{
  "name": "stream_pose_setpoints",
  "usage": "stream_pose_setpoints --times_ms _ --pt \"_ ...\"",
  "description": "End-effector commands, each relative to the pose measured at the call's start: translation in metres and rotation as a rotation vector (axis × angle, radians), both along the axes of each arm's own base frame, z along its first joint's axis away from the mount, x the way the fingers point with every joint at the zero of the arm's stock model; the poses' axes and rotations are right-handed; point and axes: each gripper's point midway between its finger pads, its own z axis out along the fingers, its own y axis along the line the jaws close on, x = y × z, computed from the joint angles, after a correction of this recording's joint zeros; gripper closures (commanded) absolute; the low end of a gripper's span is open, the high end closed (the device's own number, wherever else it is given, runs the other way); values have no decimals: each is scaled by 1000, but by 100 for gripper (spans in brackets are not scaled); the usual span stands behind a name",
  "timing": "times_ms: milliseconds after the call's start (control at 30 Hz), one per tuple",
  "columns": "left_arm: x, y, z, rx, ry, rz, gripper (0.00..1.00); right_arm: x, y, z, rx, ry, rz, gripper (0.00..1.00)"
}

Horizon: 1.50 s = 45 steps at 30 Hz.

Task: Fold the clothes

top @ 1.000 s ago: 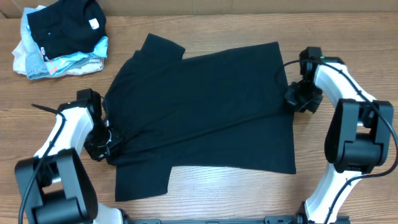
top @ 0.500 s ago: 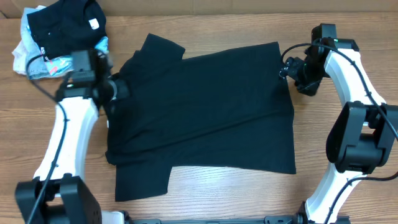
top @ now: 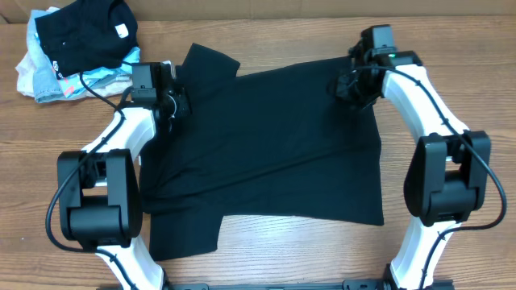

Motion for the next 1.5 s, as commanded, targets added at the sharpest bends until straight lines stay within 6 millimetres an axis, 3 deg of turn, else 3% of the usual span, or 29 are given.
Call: stream_pose_setpoints --times_ms 0,167,367,500,700,833,1000,1067,1167,1267,1367,1467 --pt "8 5 -9 28 -15 12 96 3 0 -8 -32 -8 -7 79" --pt "10 5 -33 28 9 12 96 11 1 -22 -37 -14 -36 78" --pt "25 6 -61 28 -32 13 96 17 1 -40 -40 -7 -37 78" --pt "32 6 -78 31 -54 15 96 21 -5 -42 -78 -23 -47 71" --pt "55 10 -106 25 -83 54 96 27 -7 -48 -85 -38 -48 70" --pt "82 16 -110 43 -110 79 96 21 -8 -60 -89 0 -46 70" --pt "116 14 -78 47 -150 71 96 9 -13 -68 -118 53 -50 66" --pt "129 14 -58 50 -162 66 82 7 -16 -69 -134 62 -55 56" --pt "145 13 -26 55 -168 46 58 5 -18 -69 -133 75 -63 33" --pt "155 7 18 50 -177 3 54 2 -22 -68 -127 99 -103 18" --pt "161 3 67 47 -203 -4 55 2 -31 -63 -131 120 -183 14" --pt "160 -4 117 46 -236 -13 42 3 -35 -53 -124 127 -215 14"
